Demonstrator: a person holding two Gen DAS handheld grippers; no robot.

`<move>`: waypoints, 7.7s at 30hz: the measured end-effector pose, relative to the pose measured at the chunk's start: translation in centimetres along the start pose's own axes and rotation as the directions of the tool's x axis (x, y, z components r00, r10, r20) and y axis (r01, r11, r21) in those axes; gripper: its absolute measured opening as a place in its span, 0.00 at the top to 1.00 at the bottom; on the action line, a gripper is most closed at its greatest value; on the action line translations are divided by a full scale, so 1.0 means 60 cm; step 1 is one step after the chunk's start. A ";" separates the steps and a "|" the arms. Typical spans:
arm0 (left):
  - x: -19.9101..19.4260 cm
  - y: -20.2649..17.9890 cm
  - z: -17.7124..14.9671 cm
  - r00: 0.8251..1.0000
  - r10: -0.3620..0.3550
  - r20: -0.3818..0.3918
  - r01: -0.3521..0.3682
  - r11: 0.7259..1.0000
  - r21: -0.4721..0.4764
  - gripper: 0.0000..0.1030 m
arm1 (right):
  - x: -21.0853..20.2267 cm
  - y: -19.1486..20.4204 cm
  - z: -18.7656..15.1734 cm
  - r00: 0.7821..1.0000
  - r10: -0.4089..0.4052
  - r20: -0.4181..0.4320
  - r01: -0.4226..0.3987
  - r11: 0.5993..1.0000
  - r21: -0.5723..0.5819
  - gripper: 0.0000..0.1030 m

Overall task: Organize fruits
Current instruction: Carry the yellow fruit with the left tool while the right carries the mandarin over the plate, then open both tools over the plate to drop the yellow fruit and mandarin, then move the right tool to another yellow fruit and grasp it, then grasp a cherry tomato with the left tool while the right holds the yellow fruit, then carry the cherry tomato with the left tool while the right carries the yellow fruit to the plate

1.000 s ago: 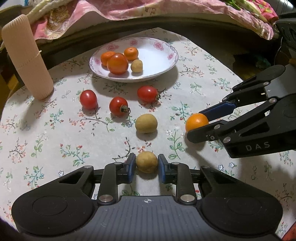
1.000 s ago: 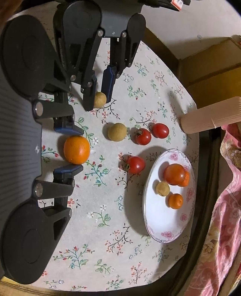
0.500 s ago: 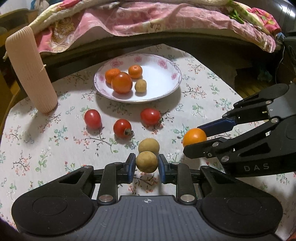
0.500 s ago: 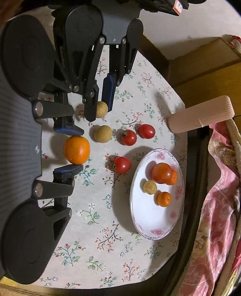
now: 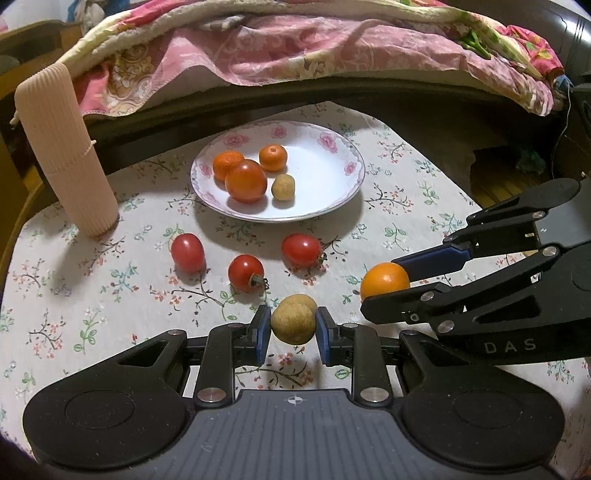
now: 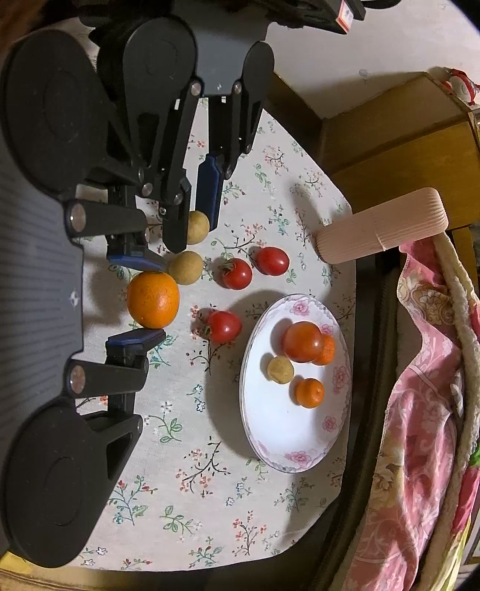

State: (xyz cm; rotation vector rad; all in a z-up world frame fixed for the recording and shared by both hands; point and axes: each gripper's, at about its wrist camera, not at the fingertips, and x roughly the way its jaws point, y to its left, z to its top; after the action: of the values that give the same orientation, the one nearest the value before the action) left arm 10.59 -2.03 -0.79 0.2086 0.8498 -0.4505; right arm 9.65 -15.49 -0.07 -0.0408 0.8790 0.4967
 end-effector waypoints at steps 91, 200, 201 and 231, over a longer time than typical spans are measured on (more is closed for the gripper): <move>-0.014 0.020 0.070 0.989 0.103 0.104 -0.104 0.995 0.002 0.44 | -0.007 -0.043 0.070 0.988 -0.062 0.144 0.058 0.998 0.030 0.64; -0.025 -0.017 -0.097 0.996 0.004 -0.086 -0.006 1.000 -0.014 0.58 | 0.006 0.023 -0.090 0.997 -0.064 -0.032 0.062 0.996 -0.065 0.70; -0.025 -0.018 -0.098 0.996 0.002 -0.084 -0.002 1.000 -0.008 0.56 | 0.006 0.025 -0.090 0.997 -0.067 -0.030 0.065 0.996 -0.066 0.70; -0.039 -0.048 -0.110 0.994 0.037 -0.100 -0.031 0.998 0.063 0.65 | -0.010 0.084 -0.117 0.989 -0.138 -0.050 0.139 0.990 0.017 0.72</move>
State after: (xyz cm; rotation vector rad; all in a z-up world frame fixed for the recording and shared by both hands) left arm 3.45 -1.56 -3.25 0.3047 0.9311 -0.4373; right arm 2.05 -12.89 -3.32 -0.0953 0.9223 0.3582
